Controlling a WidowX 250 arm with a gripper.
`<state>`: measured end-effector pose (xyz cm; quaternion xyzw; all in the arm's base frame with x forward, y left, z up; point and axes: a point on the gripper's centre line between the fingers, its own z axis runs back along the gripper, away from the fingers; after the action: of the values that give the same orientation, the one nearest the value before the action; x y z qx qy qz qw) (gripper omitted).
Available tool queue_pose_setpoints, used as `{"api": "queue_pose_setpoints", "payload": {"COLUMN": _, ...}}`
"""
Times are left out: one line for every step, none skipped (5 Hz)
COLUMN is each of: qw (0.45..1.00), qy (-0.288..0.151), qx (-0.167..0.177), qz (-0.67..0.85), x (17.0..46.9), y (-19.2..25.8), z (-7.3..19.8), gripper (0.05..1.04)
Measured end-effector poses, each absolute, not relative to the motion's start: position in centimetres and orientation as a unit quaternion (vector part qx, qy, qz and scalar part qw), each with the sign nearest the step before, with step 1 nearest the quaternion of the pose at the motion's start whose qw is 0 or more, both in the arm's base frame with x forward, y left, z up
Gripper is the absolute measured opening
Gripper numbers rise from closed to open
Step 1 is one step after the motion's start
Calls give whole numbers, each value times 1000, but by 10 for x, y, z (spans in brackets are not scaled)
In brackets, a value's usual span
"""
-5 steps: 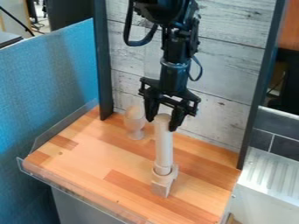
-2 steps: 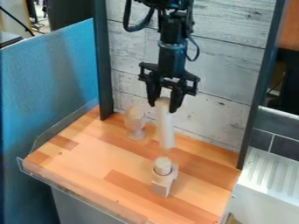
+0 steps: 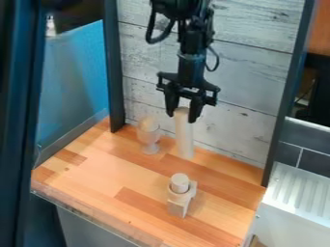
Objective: Take the cylinder off of the circular block and put it on top side of the table
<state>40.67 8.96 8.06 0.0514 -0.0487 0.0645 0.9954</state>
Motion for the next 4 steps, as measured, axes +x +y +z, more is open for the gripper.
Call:
{"api": "queue_pose_setpoints", "payload": {"qw": 994, "qy": -71, "qx": 57, "qz": 66, "x": 418, "y": 92, "z": 69, "gripper": 565}}
{"api": "queue_pose_setpoints", "payload": {"qw": 992, "qy": -80, "qx": 64, "qz": 70, "x": 428, "y": 92, "z": 56, "gripper": 565}}
{"api": "queue_pose_setpoints", "payload": {"qw": 991, "qy": -88, "qx": 68, "qz": 71, "x": 436, "y": 93, "z": 47, "gripper": 565}}
{"api": "queue_pose_setpoints", "payload": {"qw": 992, "qy": -73, "qx": 68, "qz": 75, "x": 442, "y": 94, "z": 33, "gripper": 565}}
